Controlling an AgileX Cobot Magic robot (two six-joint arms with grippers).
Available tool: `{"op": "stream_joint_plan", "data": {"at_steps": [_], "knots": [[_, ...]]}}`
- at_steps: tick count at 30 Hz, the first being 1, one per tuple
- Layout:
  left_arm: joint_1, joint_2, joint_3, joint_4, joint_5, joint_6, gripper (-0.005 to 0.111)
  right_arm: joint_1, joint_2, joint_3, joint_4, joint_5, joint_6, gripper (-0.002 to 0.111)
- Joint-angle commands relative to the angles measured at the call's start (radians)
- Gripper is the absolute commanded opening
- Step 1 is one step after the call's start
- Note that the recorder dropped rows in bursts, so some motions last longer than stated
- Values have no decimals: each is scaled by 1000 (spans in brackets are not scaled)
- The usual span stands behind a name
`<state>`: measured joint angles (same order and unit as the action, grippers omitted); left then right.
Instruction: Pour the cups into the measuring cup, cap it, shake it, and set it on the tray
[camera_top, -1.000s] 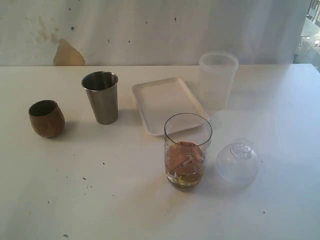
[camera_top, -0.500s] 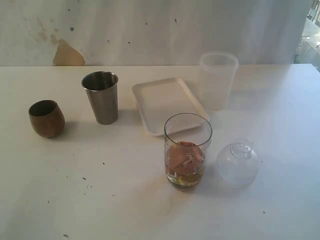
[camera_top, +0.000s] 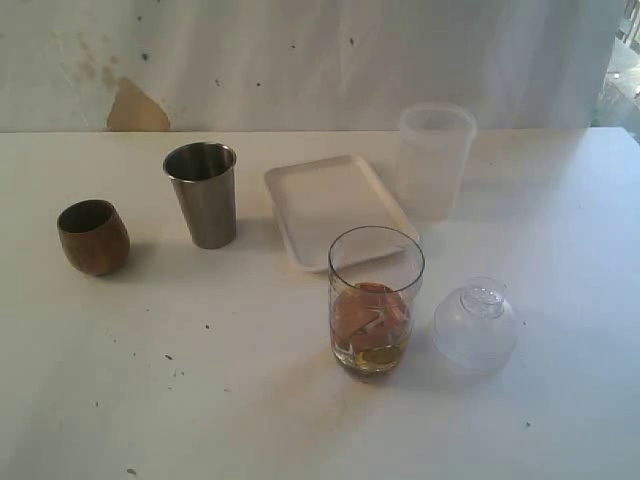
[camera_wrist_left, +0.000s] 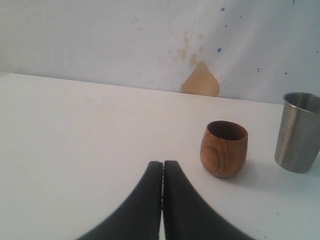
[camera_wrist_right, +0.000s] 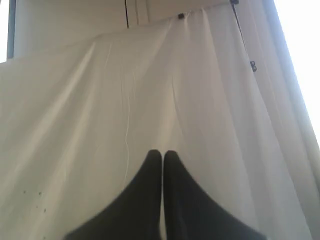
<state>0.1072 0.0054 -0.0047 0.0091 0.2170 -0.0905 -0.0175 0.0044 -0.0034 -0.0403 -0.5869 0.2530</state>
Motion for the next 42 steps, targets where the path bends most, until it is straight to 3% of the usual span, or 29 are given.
{"op": "stream_joint_plan", "data": {"at_steps": [1,4,10,13,22,30,42], "knots": [[1,-5,5,-9,-14,2,1,-3,-4,3,52,33,20,1],[1,-5,5,-9,-14,2,1,-3,-4,-18,48,122,20,12],[1,-5,5,-9,-14,2,1,-3,53,-52,48,207,20,65],[1,-5,5,-9,-14,2,1,-3,109,-68,48,251,44,78],[1,-5,5,-9,-14,2,1,-3,371,-65,40,304,66,79],[1,-5,5,-9,-14,2,1,-3,620,-65,35,248,87,79],[1,-5,5,-9,-14,2,1,-3,668,-65,-31,189,116,79]]}}
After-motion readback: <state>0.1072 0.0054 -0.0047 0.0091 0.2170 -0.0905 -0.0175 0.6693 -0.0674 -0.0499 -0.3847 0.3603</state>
